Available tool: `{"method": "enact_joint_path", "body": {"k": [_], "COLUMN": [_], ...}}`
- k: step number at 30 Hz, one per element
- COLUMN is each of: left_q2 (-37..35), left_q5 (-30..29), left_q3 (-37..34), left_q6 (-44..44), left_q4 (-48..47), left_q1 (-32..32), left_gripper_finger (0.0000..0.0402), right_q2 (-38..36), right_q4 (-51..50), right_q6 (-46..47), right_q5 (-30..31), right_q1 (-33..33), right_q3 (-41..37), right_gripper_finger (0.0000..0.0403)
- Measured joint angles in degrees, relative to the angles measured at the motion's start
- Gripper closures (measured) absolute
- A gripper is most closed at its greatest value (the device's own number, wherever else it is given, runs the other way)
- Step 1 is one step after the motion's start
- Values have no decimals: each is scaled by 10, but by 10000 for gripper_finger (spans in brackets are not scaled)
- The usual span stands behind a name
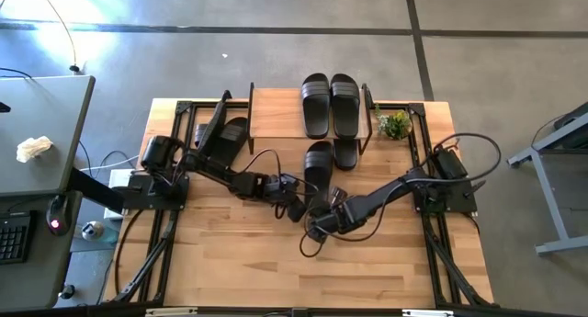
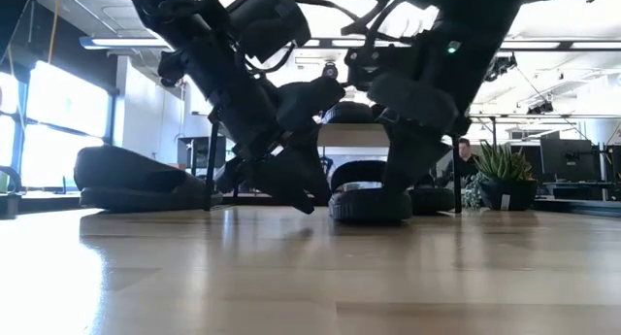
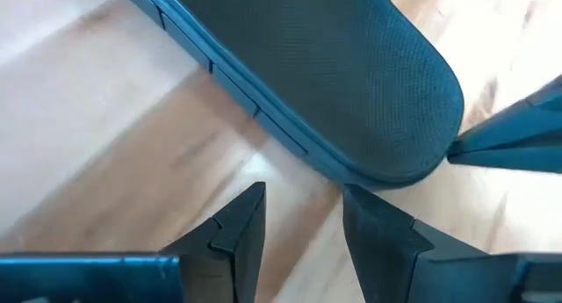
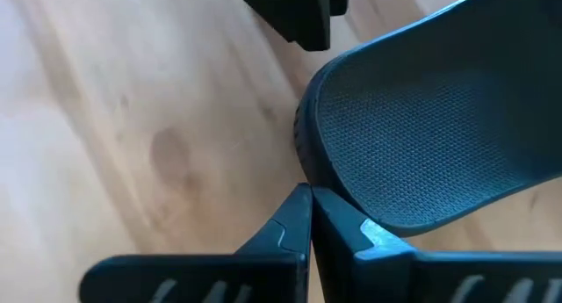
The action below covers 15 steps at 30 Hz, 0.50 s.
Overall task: Pick and place slides into the shelf
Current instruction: Put the black slipper under the shelf
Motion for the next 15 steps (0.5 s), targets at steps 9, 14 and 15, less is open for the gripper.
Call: {"method": "enact_joint_path", "body": {"k": [9, 14, 15], "left_q2": [0, 0, 0], "left_q5": [14, 20, 20], "left_q3": [0, 0, 0], "left_q6": [34, 47, 50], "left_q4": [4, 18, 21], "left_q1": [60, 77, 77], "left_gripper_finger": [264, 264, 264], "right_q2": [0, 0, 0], "right_q4": [-13, -37, -37], "right_q6": [19, 45, 45], "right_q5": [20, 31, 31], "right_q1": [-38, -57, -60], "right_q3": [0, 0, 0], "right_gripper_finger": [403, 403, 403]}}
